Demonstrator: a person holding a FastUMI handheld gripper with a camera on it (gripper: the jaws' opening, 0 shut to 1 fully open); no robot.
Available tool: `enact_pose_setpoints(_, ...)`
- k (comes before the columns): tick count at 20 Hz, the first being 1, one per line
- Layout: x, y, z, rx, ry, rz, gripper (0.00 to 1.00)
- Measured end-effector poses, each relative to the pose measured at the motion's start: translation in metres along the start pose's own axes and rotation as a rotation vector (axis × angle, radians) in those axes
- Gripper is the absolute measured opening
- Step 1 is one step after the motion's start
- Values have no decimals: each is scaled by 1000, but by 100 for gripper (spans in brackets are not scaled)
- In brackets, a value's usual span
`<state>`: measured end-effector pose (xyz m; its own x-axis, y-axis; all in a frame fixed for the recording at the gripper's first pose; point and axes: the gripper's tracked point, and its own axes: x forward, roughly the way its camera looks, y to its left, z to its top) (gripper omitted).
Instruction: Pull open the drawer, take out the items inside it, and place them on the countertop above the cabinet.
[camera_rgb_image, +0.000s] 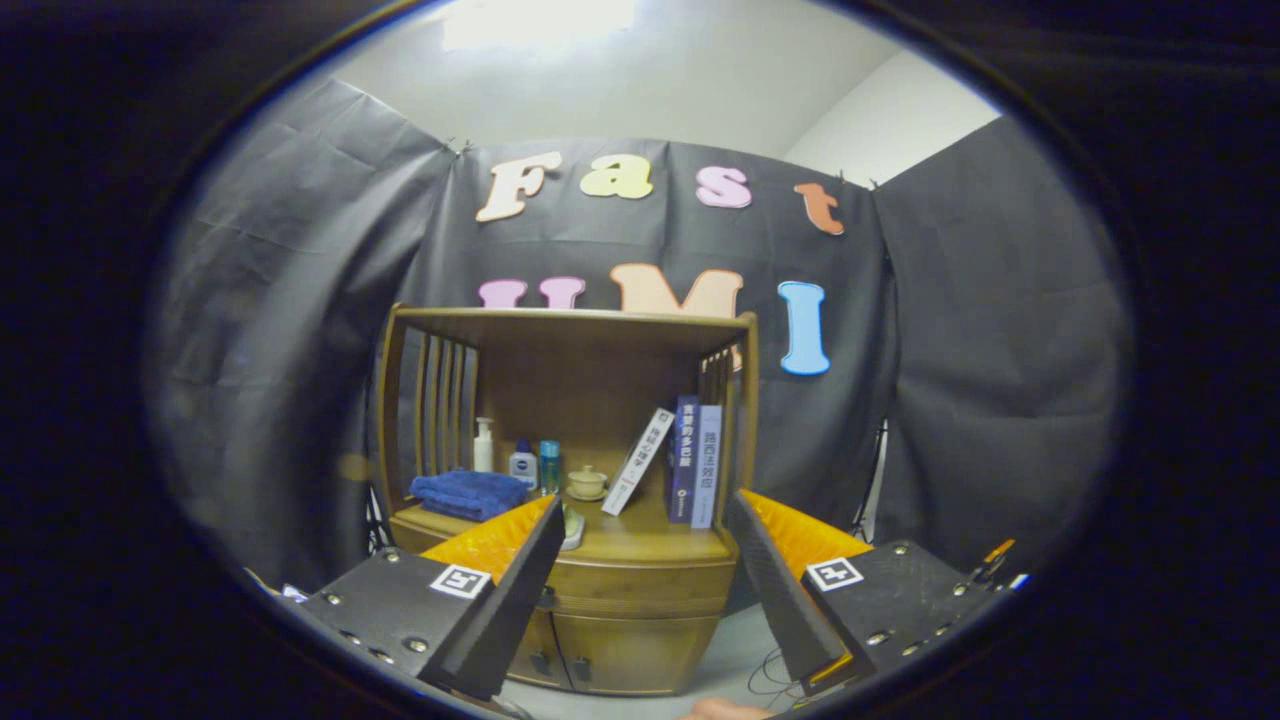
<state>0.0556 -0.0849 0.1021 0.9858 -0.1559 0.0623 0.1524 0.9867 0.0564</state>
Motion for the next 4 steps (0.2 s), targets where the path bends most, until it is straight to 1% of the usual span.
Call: enact_pose_setpoints(4, -16, -27, 0, -35, -11, -30, 99)
